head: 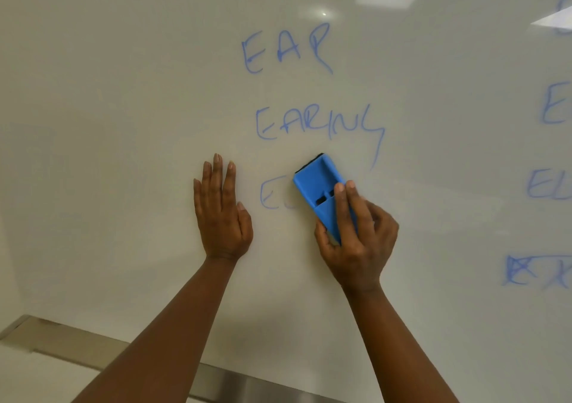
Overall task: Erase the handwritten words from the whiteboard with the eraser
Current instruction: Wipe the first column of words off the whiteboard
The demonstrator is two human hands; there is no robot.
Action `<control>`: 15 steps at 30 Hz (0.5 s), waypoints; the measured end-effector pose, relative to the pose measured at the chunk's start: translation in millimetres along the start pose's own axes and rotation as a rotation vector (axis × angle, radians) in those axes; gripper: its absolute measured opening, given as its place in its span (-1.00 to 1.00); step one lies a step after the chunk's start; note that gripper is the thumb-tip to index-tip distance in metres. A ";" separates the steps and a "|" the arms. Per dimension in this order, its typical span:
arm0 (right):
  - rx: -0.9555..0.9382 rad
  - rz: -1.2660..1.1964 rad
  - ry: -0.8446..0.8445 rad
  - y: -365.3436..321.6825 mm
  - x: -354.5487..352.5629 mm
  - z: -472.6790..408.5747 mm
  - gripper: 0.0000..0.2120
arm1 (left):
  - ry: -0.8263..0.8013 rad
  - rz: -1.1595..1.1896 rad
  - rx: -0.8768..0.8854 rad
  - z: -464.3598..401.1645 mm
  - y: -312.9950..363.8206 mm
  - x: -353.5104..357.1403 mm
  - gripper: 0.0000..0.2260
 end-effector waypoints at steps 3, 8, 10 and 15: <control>-0.094 -0.028 -0.055 -5.0 -3.4 13.5 -0.53 | -0.001 -0.002 0.002 0.1 0.0 -0.6 -0.47; -0.019 0.013 -0.024 19.5 -13.4 14.2 -0.54 | -0.002 -0.007 0.003 0.1 0.4 -0.5 -0.46; 0.105 0.016 0.028 30.1 -14.1 4.5 -0.55 | 0.001 -0.011 0.004 0.3 0.1 0.1 -0.46; 0.040 -0.005 0.022 10.1 -3.2 -10.6 -0.56 | 0.006 -0.013 0.005 0.9 0.4 -0.1 -0.47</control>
Point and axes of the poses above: each hand's wrist, its own z-axis away from the middle knuckle, its own x-axis out of the palm, y = z × x, the point moved 6 cm from there along -z, towards the middle knuckle, and after that the axes turned 2 degrees about -x, right-handed, at the moved point
